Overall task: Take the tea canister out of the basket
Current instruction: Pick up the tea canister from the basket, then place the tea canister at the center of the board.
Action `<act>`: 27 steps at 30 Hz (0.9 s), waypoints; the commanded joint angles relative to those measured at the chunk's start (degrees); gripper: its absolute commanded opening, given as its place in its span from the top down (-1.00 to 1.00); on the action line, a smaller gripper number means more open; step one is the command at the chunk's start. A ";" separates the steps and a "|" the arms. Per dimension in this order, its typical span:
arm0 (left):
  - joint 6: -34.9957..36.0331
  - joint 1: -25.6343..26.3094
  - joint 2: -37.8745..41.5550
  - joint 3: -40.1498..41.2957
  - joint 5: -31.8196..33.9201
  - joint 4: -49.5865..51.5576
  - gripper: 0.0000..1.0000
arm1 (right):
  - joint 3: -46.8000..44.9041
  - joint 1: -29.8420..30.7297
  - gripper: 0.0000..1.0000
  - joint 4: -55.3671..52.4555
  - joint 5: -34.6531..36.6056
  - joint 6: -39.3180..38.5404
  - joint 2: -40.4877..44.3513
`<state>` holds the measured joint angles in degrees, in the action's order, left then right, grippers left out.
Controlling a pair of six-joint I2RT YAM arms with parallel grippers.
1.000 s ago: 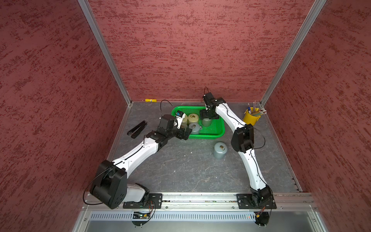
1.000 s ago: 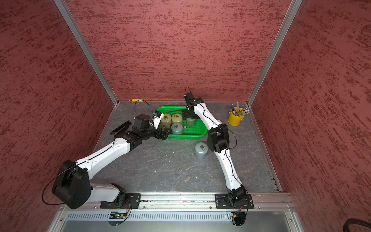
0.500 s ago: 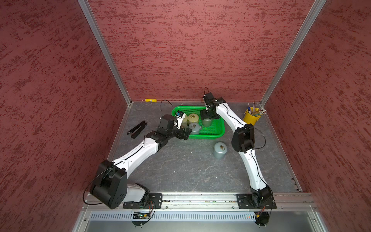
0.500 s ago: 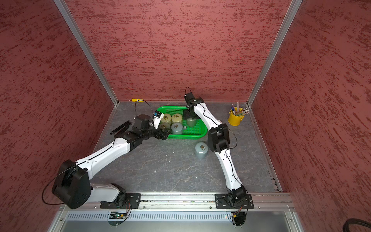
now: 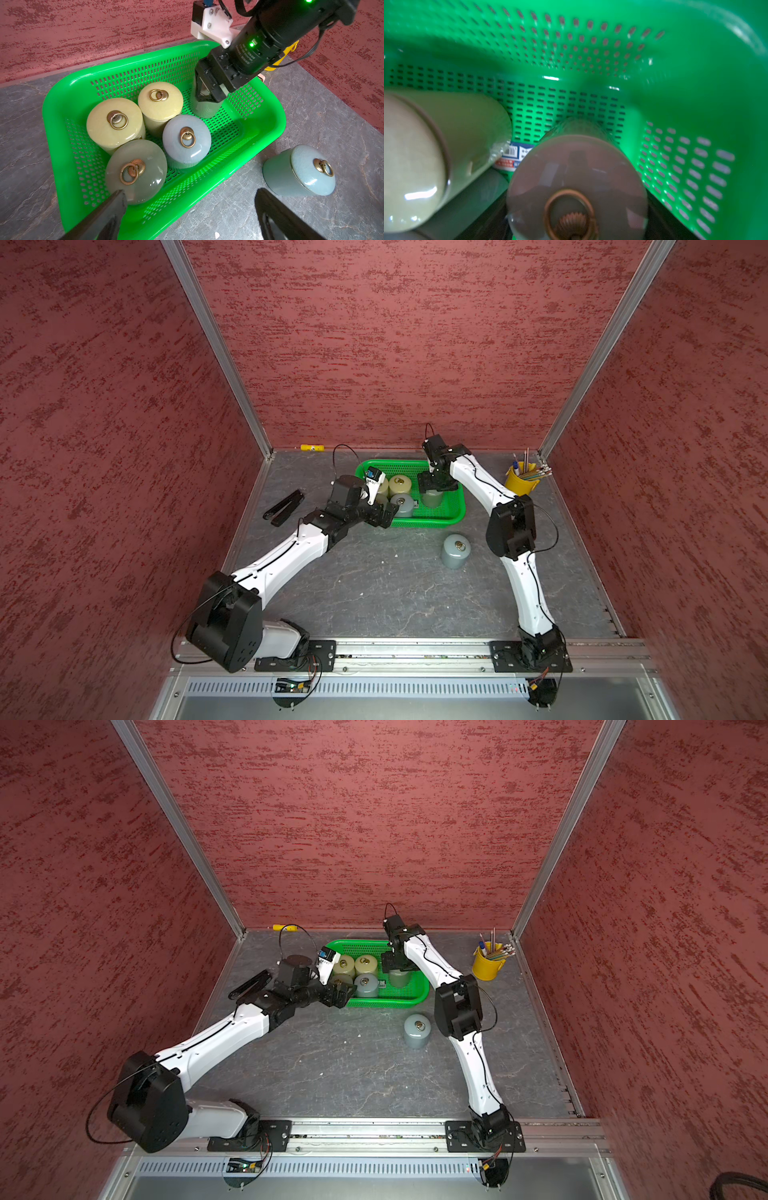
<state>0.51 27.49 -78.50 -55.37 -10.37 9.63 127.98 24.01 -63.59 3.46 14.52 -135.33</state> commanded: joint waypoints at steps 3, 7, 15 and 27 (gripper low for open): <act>0.43 0.75 0.72 -1.97 0.21 0.78 -0.99 | -5.19 0.77 0.55 4.86 0.05 -0.71 10.06; 0.36 0.95 0.72 -2.01 0.29 0.87 -0.99 | -8.82 1.21 0.77 6.61 0.11 -1.14 15.53; 0.08 1.27 1.23 -1.84 0.35 0.89 -0.99 | -14.84 3.75 1.00 8.25 -1.62 -4.24 27.10; -7.32 -4.31 1.89 -1.16 -7.91 -1.41 -1.00 | -36.89 13.86 1.00 15.32 -7.71 -9.23 46.05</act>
<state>-3.33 24.75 -77.14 -55.86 -14.76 9.67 92.58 34.79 -54.54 -2.11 7.66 -93.01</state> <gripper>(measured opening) 0.997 0.851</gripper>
